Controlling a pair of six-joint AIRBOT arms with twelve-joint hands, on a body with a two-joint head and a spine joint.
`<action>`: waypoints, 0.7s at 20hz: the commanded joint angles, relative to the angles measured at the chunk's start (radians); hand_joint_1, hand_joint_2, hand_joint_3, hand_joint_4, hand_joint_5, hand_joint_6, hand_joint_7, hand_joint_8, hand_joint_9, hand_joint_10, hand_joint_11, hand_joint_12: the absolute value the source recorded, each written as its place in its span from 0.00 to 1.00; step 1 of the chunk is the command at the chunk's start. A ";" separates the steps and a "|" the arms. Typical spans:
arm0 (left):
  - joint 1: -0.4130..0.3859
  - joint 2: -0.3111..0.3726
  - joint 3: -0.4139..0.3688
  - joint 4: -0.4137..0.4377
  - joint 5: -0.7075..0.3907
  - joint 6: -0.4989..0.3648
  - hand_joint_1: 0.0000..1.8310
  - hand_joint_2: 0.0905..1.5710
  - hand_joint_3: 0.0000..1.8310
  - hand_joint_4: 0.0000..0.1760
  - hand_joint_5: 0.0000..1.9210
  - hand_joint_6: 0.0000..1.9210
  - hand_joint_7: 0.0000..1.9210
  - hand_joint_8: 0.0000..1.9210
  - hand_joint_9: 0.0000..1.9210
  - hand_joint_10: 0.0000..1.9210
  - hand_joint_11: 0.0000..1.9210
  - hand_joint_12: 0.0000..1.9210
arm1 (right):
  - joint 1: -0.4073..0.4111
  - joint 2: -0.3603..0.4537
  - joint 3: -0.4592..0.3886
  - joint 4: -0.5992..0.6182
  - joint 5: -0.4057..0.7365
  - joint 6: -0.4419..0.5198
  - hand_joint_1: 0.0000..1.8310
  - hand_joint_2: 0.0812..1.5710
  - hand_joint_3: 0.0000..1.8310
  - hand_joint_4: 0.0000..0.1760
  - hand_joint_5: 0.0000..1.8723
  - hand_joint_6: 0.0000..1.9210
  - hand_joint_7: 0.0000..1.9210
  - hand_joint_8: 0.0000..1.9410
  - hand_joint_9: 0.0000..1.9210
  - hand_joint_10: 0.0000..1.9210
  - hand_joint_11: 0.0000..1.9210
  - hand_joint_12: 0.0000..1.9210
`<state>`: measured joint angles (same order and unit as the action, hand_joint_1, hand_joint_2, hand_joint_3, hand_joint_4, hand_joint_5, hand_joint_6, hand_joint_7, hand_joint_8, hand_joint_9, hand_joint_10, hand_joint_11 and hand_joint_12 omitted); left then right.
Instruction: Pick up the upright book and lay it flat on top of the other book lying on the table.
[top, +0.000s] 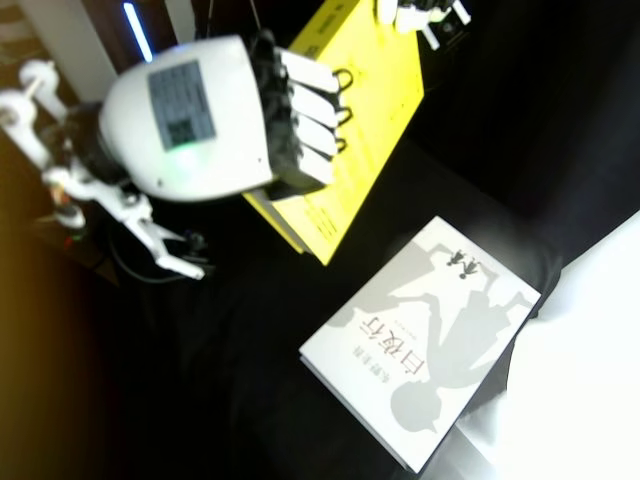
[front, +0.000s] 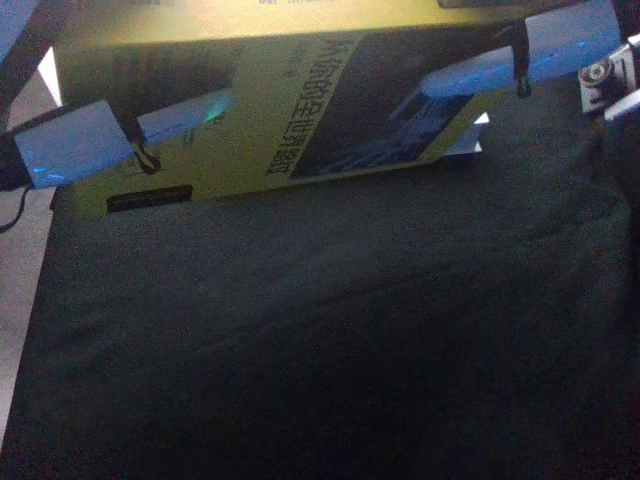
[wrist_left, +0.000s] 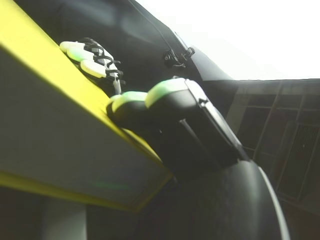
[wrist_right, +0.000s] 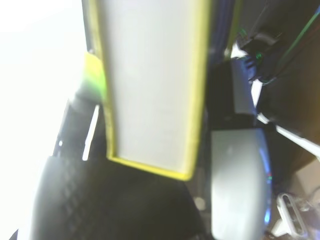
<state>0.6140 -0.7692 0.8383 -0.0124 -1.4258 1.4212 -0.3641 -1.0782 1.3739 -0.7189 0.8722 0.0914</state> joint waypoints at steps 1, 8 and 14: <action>-0.022 0.007 -0.004 -0.006 -0.168 0.015 0.61 0.72 0.00 0.00 0.47 0.60 0.72 0.54 0.76 0.61 0.72 0.78 | 0.025 -0.006 -0.005 0.075 0.070 0.023 0.61 0.76 0.00 0.00 0.42 0.67 0.80 1.00 0.88 1.00 0.90 1.00; 0.039 0.038 -0.021 -0.058 -0.163 0.033 0.60 0.73 0.00 0.00 0.47 0.61 0.72 0.54 0.76 0.61 0.72 0.78 | 0.068 0.028 -0.020 0.076 0.070 0.004 0.61 0.76 0.00 0.00 0.42 0.67 0.64 1.00 0.76 1.00 0.81 1.00; 0.225 0.061 -0.058 -0.164 -0.245 0.042 0.29 0.53 0.00 1.00 0.00 0.00 0.00 0.00 0.00 0.00 0.00 0.00 | 0.122 0.068 -0.028 0.102 0.069 -0.042 0.65 0.79 0.00 0.00 0.33 0.68 0.45 0.76 0.61 0.80 0.61 0.94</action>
<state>0.8455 -0.7162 0.7849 -0.2100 -1.5322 1.4639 -0.2638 -1.0103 1.3464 -0.7097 0.8654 0.0460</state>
